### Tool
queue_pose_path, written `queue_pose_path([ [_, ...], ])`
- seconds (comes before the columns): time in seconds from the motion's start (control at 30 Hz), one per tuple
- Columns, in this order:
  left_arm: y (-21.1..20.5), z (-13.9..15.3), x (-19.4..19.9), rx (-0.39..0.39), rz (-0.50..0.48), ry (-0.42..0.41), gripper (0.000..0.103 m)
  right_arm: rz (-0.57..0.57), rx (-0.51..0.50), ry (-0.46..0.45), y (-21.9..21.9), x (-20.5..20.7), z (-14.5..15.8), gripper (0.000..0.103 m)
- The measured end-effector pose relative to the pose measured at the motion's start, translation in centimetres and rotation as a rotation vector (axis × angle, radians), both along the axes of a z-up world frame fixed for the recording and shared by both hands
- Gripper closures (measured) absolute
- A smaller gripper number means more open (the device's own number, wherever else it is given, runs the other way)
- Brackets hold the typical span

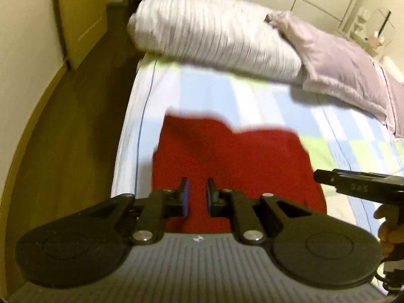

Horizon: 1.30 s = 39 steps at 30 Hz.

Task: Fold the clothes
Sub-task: 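Lower the red sweater onto the bed with both grippers, then open both grippers and release the sweater onto the light blue cloth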

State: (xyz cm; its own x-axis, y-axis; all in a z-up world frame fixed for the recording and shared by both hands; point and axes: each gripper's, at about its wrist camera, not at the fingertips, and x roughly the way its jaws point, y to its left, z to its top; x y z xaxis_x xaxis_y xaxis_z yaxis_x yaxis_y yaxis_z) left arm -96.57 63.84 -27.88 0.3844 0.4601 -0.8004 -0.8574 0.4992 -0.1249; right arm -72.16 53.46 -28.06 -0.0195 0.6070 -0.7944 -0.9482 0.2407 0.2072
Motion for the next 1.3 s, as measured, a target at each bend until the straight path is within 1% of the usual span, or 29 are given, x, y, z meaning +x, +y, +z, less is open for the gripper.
queue_pose_path([
  [0.03, 0.9, 0.3, 0.6, 0.018, -0.009, -0.007, 0.092, -0.015, 0.008, 0.002, 1.1, 0.8, -0.2, 0.055],
  [0.1, 2.6, -0.1, 2.4, 0.075, -0.036, 0.04, 0.092, -0.025, 0.028, 0.013, 3.4, 1.8, -1.0, 0.055],
  [0.13, 3.2, -0.6, 3.1, 0.084, -0.05, 0.053, 0.09, -0.024, 0.039, 0.019, 4.4, 2.1, -1.5, 0.055],
  [0.2, 4.4, -2.8, 4.2, 0.057, -0.048, 0.112, 0.091, -0.006, 0.046, 0.022, 6.1, 2.4, -3.0, 0.055],
  [0.3, 5.7, -6.9, 4.4, 0.007, -0.037, 0.198, 0.091, 0.049, 0.001, -0.014, 7.6, 1.7, -5.6, 0.055],
  [0.37, 5.9, -8.0, 3.8, -0.001, -0.014, 0.183, 0.091, 0.086, -0.008, -0.037, 7.9, 1.4, -6.8, 0.055],
  [0.43, 6.0, -7.3, 3.2, -0.016, 0.002, 0.163, 0.091, 0.1, -0.014, -0.034, 8.0, 1.6, -6.4, 0.055],
  [0.5, 5.9, -6.1, 2.7, -0.012, 0.027, 0.143, 0.091, 0.091, -0.005, -0.027, 7.8, 2.3, -5.2, 0.055],
  [0.57, 5.2, -4.6, 1.5, -0.017, 0.059, 0.103, 0.091, 0.069, 0.022, -0.007, 6.4, 2.8, -3.7, 0.055],
  [0.7, 0.9, -1.7, -0.8, -0.082, 0.09, 0.03, 0.09, 0.073, 0.012, 0.043, 1.2, 1.8, -0.8, 0.055],
  [0.77, -1.9, -1.1, -1.3, -0.116, 0.088, 0.015, 0.085, 0.088, 0.002, 0.065, -1.6, 0.4, 0.1, 0.055],
  [0.83, -4.0, -1.7, -1.3, -0.148, 0.095, 0.037, 0.076, 0.113, -0.019, 0.079, -3.5, -1.3, 0.2, 0.055],
  [0.9, -5.3, -3.1, -1.4, -0.181, 0.132, 0.069, 0.076, 0.149, -0.073, 0.07, -4.0, -2.9, -0.8, 0.055],
  [0.97, -6.2, -2.8, -1.6, -0.17, 0.177, 0.063, 0.076, 0.161, -0.089, 0.039, -3.9, -3.5, -1.0, 0.055],
  [1.03, -6.8, -1.5, -1.5, -0.166, 0.191, 0.08, 0.072, 0.17, -0.098, 0.015, -3.9, -4.0, -0.8, 0.055],
  [1.07, -7.4, -0.8, -1.5, -0.156, 0.193, 0.083, 0.071, 0.17, -0.086, 0.019, -4.4, -4.0, 0.2, 0.055],
  [1.13, -8.7, 0.8, -1.6, -0.136, 0.198, 0.096, 0.061, 0.178, -0.075, 0.028, -5.5, -4.2, 1.8, 0.055],
  [1.2, -10.2, 2.6, -1.7, -0.108, 0.213, 0.114, 0.059, 0.186, -0.093, 0.025, -6.8, -4.8, 3.0, 0.055],
  [1.3, -12.8, 5.1, -1.9, -0.067, 0.235, 0.15, 0.052, 0.194, -0.13, 0.038, -9.3, -5.3, 4.3, 0.055],
])
